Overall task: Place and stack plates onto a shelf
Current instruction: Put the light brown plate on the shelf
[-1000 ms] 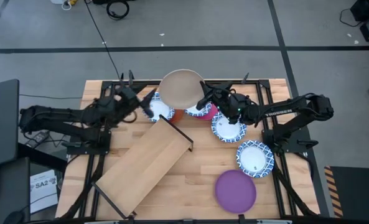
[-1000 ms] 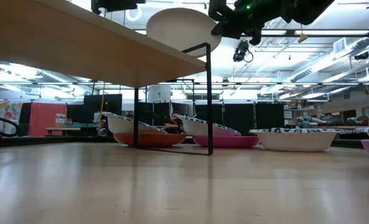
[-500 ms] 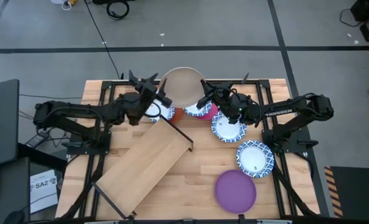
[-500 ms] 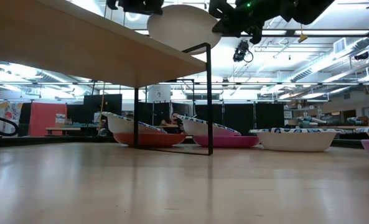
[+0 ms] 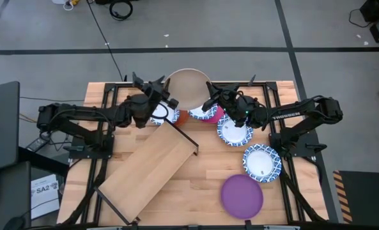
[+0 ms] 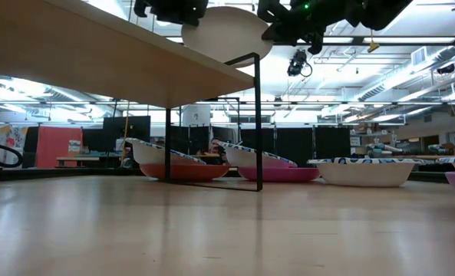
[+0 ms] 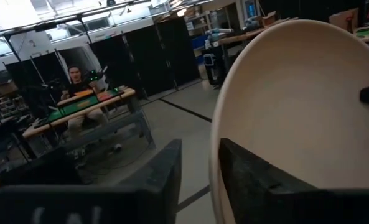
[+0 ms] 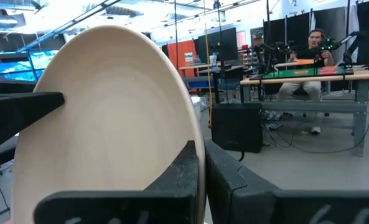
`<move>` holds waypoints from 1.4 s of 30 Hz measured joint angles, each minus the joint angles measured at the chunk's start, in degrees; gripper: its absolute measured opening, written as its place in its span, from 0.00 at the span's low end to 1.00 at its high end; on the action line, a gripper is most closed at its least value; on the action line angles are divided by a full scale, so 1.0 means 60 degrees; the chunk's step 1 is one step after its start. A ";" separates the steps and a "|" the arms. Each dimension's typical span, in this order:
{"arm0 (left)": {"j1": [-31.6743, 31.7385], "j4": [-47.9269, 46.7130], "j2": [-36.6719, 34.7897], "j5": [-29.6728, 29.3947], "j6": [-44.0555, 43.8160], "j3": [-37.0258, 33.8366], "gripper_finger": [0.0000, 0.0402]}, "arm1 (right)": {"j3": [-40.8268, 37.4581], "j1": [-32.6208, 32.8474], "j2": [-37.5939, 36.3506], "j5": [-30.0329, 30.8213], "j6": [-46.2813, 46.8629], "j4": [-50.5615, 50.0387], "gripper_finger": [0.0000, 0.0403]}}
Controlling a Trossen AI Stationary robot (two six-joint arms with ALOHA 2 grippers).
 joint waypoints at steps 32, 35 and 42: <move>-0.0076 0.0048 -0.0038 0.0182 0.0040 -0.0007 0.04 | 0.0000 0.0059 -0.0073 -0.0211 -0.0129 -0.0065 0.39; -0.0141 -0.0070 -0.0129 0.0084 0.0048 -0.0008 0.04 | 0.0000 0.0230 -0.0338 -0.0210 -0.0226 -0.0324 0.45; -0.0941 -0.1323 -0.1003 -0.0636 0.0290 -0.0011 0.04 | 0.0000 0.0813 -0.1505 -0.0204 -0.0248 -0.1631 0.51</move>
